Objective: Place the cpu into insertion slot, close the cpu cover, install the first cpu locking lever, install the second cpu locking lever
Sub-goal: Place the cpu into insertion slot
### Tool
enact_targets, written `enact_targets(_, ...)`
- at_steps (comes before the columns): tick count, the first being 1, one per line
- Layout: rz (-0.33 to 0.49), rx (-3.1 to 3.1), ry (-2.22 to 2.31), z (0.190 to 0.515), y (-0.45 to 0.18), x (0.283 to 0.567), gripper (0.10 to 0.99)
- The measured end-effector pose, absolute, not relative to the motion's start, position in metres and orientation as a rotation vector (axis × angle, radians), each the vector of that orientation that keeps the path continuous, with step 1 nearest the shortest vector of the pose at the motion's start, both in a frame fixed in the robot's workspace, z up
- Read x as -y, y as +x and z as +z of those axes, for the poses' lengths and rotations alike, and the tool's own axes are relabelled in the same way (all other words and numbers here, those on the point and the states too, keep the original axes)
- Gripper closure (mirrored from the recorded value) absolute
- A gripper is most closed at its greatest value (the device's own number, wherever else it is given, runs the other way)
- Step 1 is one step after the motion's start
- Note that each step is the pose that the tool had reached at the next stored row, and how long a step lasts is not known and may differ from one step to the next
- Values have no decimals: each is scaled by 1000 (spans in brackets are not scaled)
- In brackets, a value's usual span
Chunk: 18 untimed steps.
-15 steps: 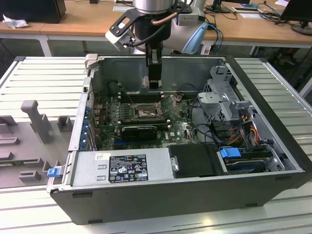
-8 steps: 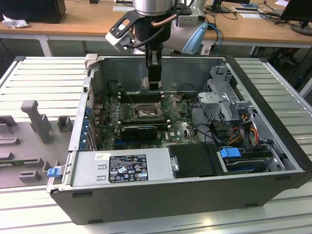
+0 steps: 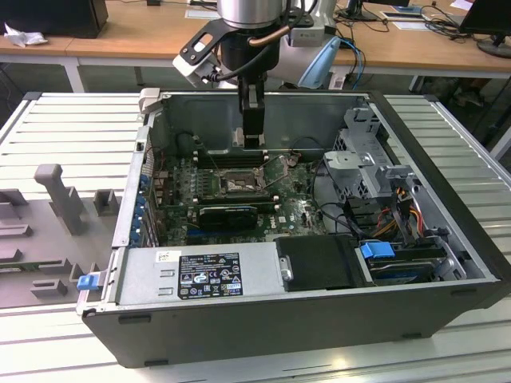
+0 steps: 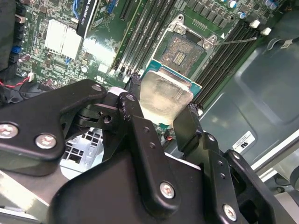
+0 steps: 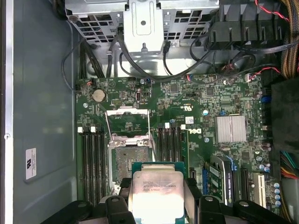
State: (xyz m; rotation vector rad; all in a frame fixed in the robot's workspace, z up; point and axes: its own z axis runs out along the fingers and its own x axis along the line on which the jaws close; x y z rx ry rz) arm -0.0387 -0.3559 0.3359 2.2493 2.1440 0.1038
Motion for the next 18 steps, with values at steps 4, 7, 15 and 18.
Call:
enact_targets(4,104,-2144,2249,334,-39,356,557)
enact_targets(7,104,-2144,2249,333,-39,356,557)
enact_targets(15,104,-2144,2250,330,-39,356,557)
enact_targets(18,104,-2144,2249,329,-39,356,557)
